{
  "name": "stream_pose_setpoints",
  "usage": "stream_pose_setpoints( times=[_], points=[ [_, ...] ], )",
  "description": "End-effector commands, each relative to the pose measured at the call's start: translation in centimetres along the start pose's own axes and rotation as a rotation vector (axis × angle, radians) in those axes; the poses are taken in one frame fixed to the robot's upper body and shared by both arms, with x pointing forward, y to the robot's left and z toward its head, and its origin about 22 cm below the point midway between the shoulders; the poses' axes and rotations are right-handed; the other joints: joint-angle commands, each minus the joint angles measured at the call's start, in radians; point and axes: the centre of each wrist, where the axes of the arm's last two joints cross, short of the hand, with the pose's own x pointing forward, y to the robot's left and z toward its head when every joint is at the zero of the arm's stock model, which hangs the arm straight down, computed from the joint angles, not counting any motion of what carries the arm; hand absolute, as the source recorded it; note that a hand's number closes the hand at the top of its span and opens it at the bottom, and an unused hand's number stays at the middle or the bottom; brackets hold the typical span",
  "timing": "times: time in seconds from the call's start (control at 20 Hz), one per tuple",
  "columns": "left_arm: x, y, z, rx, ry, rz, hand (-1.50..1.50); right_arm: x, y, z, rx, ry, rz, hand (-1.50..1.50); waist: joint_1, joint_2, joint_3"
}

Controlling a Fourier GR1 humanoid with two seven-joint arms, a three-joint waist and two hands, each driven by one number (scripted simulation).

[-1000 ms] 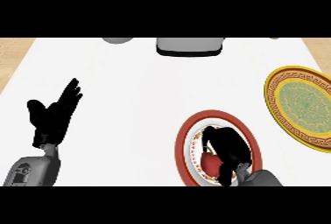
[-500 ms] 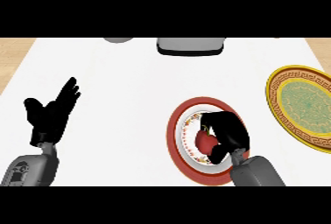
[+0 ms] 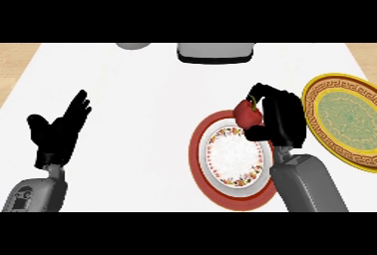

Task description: Pick the bell pepper from the plate and place it in the plate

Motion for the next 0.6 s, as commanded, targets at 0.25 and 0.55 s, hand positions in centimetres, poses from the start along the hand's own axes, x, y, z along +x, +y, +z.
stream_pose_setpoints(
  times=[0.25,0.55],
  points=[
    [1.0,0.5,-0.5,-0.019,-0.002,0.002,0.0,-2.6,-5.7,-1.3,-0.305,0.21,-0.109,1.5,-0.002,0.002,0.001],
    [1.7,-1.3,-1.3,-0.012,-0.005,0.001,0.0,-9.7,-6.0,-2.4,-0.33,0.316,-0.141,1.5,0.003,0.004,0.001]
  ],
)
